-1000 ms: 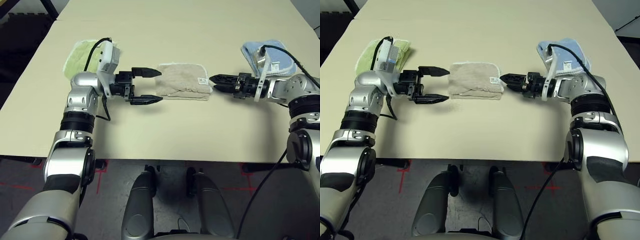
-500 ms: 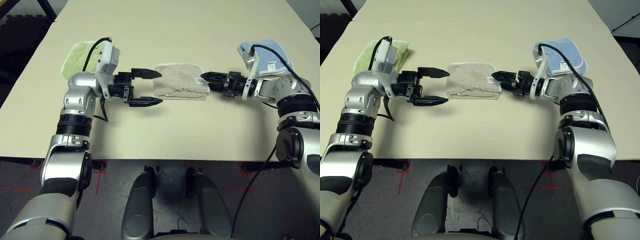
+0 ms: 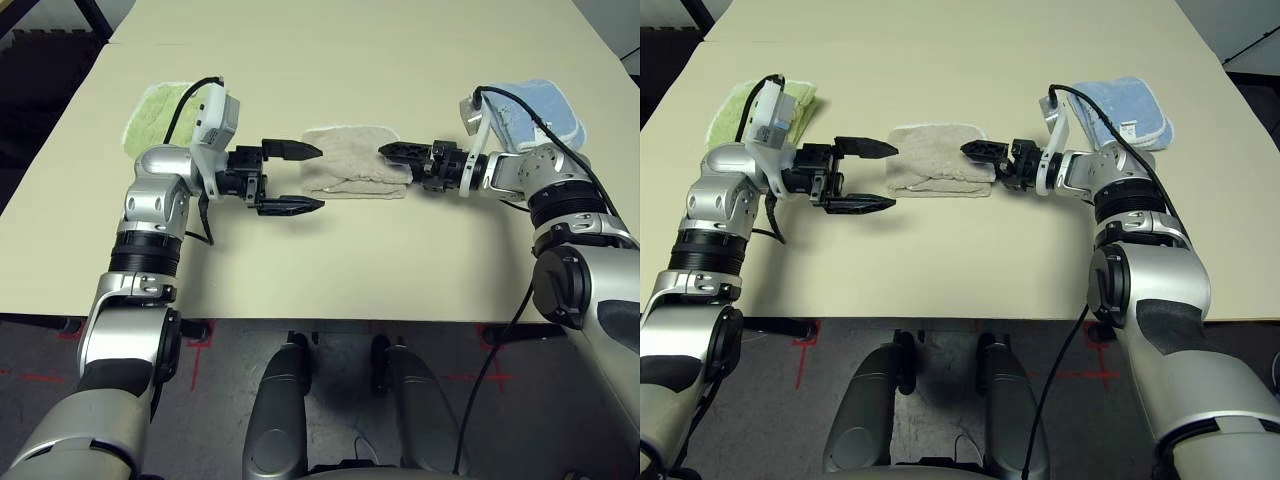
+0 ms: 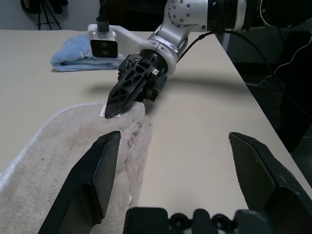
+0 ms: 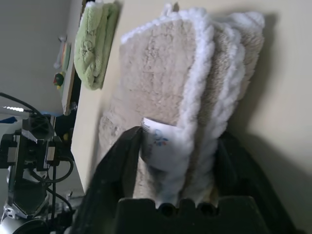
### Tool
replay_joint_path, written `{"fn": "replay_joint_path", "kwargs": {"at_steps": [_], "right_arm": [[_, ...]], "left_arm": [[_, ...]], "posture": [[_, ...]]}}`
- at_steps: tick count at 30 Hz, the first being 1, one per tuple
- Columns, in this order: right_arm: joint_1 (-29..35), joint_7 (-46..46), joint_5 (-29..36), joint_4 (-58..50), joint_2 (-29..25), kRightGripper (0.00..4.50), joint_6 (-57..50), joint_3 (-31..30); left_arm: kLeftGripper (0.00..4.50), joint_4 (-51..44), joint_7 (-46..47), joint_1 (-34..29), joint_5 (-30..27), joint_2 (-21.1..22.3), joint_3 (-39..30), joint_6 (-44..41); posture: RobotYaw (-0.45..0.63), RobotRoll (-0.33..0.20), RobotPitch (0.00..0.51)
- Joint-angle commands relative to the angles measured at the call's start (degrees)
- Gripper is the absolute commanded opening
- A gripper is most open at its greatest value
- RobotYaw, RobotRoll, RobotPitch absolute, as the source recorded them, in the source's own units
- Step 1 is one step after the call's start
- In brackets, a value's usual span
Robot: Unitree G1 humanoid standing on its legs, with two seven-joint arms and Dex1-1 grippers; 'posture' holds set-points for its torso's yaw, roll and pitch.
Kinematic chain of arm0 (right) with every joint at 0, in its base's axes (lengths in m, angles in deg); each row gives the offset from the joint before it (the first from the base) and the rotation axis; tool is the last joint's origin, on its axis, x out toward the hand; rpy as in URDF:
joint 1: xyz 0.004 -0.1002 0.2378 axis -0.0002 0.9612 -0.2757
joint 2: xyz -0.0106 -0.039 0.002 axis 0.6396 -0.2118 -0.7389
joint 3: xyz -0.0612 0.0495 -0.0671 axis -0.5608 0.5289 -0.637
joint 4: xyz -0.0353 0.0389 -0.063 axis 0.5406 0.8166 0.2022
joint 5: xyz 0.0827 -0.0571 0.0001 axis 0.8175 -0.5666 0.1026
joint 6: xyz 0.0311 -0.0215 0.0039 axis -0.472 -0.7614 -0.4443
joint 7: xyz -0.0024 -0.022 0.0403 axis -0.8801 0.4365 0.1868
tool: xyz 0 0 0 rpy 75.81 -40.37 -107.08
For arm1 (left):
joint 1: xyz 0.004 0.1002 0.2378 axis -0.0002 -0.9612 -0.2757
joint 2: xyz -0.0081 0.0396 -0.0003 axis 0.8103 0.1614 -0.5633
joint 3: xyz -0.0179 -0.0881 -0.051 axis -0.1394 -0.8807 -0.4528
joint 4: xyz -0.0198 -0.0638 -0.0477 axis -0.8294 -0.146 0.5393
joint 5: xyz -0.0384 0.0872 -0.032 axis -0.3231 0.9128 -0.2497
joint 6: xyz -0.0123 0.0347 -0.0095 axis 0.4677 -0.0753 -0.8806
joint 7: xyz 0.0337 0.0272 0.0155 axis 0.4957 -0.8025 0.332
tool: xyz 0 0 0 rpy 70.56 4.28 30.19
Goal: Fold the towel and set it aside.
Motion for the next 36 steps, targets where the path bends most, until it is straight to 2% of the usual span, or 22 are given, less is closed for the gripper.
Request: {"fn": "replay_joint_path", "kwargs": {"at_steps": [1,4,6,11,16,21,25,30,36], "right_arm": [[0.99,-0.02,-0.63,1.02,0.15,1.63,-0.29,-0.83],[1.00,0.28,-0.47,0.82,0.10,0.53,-0.47,-0.91],[1.02,0.46,-0.34,0.69,0.13,0.01,-0.46,-0.86],[0.76,0.45,0.89,0.50,-0.29,0.01,0.18,0.71],[-1.09,-2.34,3.71,1.07,-1.23,0.01,6.07,6.42],[-3.47,-9.40,7.32,2.64,-1.62,0.01,21.35,14.53],[-4.96,-14.99,7.78,4.72,-2.27,0.01,32.40,17.76],[-5.96,-25.54,5.32,8.53,-4.09,0.01,47.35,18.26],[-5.62,-31.75,3.55,10.78,-6.18,0.01,55.23,17.85]], "left_arm": [[4.50,-1.56,-0.47,-0.79,-0.56,0.45,1.16,-0.23],[4.50,-1.61,-0.65,-0.80,-0.56,0.50,1.34,-0.48],[4.50,-1.55,-0.65,-0.81,-0.55,0.53,1.41,-0.51],[4.50,-1.51,-0.61,-0.89,-0.58,0.64,1.74,-0.61],[4.50,-0.90,-0.21,-0.70,-0.49,0.56,1.81,-0.62],[4.50,0.06,2.75,-0.93,-0.80,0.00,0.53,-1.00],[4.50,1.10,5.37,-1.58,-0.74,-0.49,-0.24,0.31],[4.50,1.80,6.35,-1.75,-0.45,-0.55,-0.11,1.41],[4.50,2.19,6.55,-1.78,-0.42,-0.66,0.21,1.99]], "posture": [[0.13,0.000,0.284],[0.13,0.000,0.284],[0.13,0.000,0.283],[0.12,0.000,0.281],[0.10,0.000,0.279],[0.07,0.000,0.276],[0.05,0.000,0.276],[0.05,0.000,0.269],[0.03,0.000,0.263]]}}
